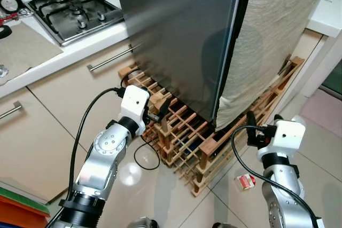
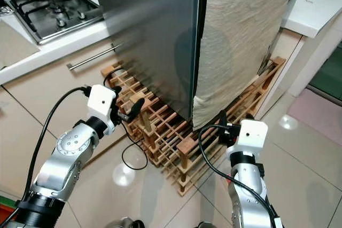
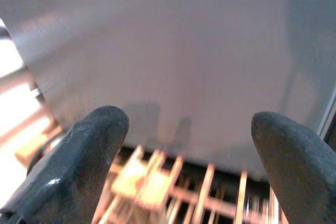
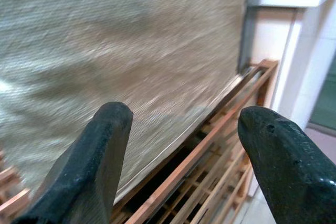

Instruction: Restocking fridge

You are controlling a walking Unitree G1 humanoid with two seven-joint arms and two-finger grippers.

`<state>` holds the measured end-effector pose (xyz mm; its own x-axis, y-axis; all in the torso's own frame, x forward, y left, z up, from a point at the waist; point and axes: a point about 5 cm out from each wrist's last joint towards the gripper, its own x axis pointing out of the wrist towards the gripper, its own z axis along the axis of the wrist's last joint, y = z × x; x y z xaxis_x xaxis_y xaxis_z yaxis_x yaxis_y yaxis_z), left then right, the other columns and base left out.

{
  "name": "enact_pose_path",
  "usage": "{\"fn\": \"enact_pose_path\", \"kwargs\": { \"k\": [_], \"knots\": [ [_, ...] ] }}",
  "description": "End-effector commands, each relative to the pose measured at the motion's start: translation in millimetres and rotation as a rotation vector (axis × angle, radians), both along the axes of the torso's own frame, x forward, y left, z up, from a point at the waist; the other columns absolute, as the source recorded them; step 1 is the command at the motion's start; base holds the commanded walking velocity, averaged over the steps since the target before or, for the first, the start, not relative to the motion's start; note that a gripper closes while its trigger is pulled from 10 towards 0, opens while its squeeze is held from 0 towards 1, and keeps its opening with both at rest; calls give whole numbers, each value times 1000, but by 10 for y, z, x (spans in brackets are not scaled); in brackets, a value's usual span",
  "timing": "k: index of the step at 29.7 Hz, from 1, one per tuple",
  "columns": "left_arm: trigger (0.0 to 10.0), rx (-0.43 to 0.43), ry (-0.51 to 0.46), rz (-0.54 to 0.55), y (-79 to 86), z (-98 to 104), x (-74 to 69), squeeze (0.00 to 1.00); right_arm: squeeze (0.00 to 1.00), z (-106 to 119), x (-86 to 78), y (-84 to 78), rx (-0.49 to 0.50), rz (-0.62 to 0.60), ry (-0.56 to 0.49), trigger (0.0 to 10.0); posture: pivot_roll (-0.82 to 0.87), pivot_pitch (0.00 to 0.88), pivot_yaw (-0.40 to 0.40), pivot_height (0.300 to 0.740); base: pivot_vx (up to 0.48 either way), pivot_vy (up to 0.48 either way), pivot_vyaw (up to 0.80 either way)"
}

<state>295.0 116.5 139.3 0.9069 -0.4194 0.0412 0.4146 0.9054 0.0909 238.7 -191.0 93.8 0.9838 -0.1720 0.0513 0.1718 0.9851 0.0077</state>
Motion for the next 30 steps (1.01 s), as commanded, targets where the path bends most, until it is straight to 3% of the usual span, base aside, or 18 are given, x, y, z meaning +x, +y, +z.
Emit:
{"fn": "enact_pose_path", "kwargs": {
  "k": [1, 6, 13, 17, 23, 24, 26, 30],
  "knots": [
    [10000, -14, -20, 42, 64, 24, -25, 0, 12, -32, -16, -51, 17, -31, 10, 10000, 24, 13, 85, 740, 0, 0, 0],
    [10000, 20, 18, 92, 150, -96, -111, 0, 12, -56, 8, -83, 9, -32, 18, 10000, 39, 12, 73, 740, 0, 0, 0],
    [10000, 23, 24, 88, 116, -126, -131, 0, 12, -1, 123, -94, -10, 2, 4, 10000, 70, 15, 45, 740, 0, 0, 0],
    [10000, 74, 46, 99, 103, -241, -141, 0, 12, -179, 81, -77, 6, -6, 63, 10000, 93, 13, 29, 740, 0, 0, 0],
    [10000, 33, 17, 60, 50, -62, -136, 0, 12, -81, 52, 2, 2, 21, 42, 10000, 53, 83, 41, 740, 0, 0, 0],
    [10000, -18, 49, 69, 3, -105, -113, 0, 12, -131, 36, -120, 15, -50, 56, 10000, 46, 98, 44, 740, 0, -371, 0],
    [10000, -40, 55, 72, -31, -90, -100, 0, 12, -112, 39, -190, 24, -84, 50, 10000, 37, 104, 42, 740, 0, -480, 0],
    [10000, -81, 34, 50, -117, -5, -111, 0, 8, -22, 44, -211, -10, -65, 20, 10000, 16, 115, 30, 740, 0, -480, 0]
  ]
}}
